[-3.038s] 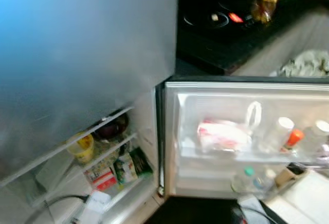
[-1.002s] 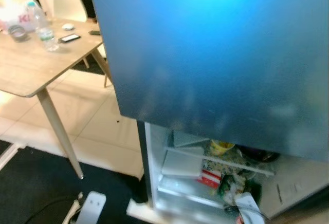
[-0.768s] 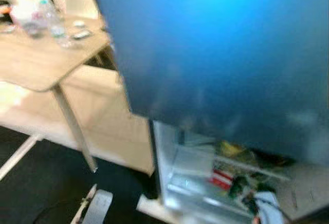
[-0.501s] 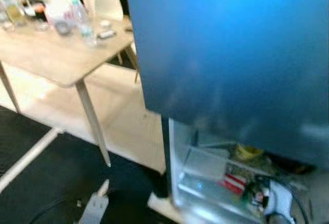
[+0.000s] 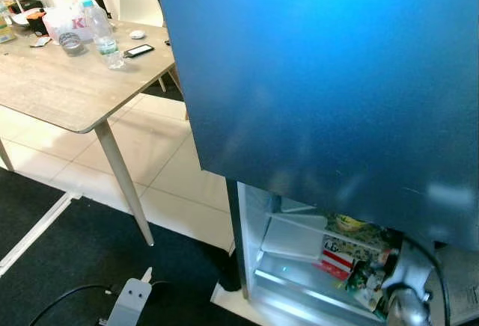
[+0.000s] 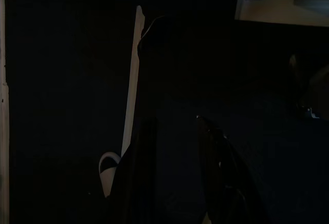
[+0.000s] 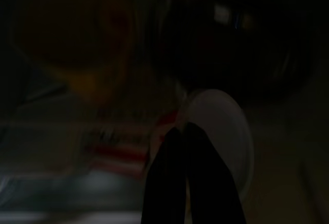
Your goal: Restocking fridge
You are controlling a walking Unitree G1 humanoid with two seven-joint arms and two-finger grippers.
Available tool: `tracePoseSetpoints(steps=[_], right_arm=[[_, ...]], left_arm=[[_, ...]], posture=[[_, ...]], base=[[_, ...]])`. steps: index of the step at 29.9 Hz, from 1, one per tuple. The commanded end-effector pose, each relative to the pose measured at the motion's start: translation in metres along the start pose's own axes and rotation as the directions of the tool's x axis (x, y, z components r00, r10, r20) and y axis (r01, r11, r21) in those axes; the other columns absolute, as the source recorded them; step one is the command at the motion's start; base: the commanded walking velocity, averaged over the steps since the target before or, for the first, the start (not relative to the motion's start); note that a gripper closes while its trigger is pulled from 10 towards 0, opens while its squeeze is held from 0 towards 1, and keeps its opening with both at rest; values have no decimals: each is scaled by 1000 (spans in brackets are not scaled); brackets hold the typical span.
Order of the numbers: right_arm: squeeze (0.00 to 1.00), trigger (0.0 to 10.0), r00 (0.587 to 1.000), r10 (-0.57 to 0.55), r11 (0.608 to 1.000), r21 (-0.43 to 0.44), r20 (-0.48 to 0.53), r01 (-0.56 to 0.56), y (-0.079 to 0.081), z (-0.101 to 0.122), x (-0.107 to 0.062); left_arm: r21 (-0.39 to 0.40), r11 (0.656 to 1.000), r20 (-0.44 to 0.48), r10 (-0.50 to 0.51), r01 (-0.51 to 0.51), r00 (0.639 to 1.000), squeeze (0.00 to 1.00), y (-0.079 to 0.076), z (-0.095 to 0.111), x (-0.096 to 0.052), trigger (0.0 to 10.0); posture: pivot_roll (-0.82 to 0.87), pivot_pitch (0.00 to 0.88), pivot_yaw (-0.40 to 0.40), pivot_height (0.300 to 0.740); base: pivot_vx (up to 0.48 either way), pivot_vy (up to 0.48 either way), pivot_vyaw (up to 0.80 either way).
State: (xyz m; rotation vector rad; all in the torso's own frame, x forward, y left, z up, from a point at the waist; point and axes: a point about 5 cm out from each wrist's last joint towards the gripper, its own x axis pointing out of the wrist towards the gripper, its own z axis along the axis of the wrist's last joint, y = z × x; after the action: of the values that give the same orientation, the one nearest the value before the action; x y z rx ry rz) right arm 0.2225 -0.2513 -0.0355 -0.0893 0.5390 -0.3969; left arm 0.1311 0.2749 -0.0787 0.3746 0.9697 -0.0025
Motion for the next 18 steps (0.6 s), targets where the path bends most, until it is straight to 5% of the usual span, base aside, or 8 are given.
tracePoseSetpoints(steps=[1,6,14,18], right_arm=[[0,10000,999,11,998,-61,52,-8,2,7,1],[0,10000,995,15,1000,0,98,-15,1,20,5],[0,10000,999,-47,998,41,22,46,-3,-4,-4],[0,10000,998,-55,995,-78,7,55,1,-17,-11]], left_arm=[[-8,1000,-9,28,-28,1000,294,13,-6,-3,10000],[-15,1000,18,26,-26,999,294,19,-3,-4,10000],[-9,1000,13,26,-26,1000,290,26,-3,-5,10000],[38,999,-19,27,-27,999,294,30,-6,-6,10000]], posture=[[33,35,38,740],[26,43,39,740],[31,29,55,730],[19,27,53,705]], base=[[0,0,0],[0,0,0],[0,0,0],[0,0,0]])
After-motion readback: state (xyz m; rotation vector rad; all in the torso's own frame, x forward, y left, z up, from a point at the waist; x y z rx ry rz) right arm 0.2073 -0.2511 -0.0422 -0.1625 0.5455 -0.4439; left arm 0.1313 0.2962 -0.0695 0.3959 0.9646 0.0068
